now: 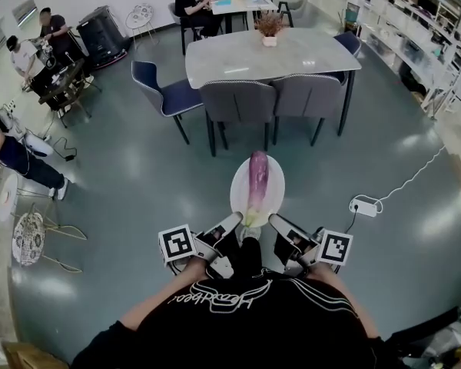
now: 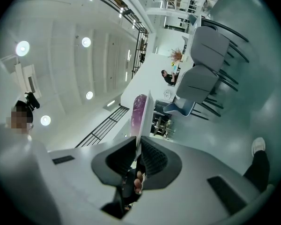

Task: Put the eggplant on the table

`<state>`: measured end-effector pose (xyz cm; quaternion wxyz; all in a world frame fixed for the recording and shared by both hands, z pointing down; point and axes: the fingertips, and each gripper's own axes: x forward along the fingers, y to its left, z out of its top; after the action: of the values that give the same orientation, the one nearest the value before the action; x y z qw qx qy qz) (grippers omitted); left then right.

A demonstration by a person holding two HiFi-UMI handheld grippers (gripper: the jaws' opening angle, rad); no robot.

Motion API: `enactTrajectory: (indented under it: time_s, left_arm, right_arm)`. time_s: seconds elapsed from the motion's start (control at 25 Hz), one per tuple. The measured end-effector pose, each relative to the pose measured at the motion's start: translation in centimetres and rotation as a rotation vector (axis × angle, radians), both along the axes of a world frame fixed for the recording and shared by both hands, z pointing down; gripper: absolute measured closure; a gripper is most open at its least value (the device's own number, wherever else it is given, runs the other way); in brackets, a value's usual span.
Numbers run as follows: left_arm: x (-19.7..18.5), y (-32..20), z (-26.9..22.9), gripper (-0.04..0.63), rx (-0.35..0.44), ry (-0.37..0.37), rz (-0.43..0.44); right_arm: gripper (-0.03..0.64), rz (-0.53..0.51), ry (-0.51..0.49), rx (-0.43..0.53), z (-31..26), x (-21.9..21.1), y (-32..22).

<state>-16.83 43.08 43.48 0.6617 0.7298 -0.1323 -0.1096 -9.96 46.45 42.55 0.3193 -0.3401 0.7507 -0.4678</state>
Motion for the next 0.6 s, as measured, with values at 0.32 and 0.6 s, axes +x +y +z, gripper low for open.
enactTrajectory:
  time_s: [0.32, 0.6]
  left_arm:
    - [1.0, -1.8, 0.1, 0.577, -0.005, 0.004, -0.009]
    - [1.3, -4.7, 1.1, 0.577, -0.025, 0.004, -0.018]
  right_arm:
    - [0.578, -0.010, -0.028, -0.015, 0.2, 1.0, -1.9]
    - [0.578, -0.014, -0.037, -0.039, 1.2, 1.4, -4.9]
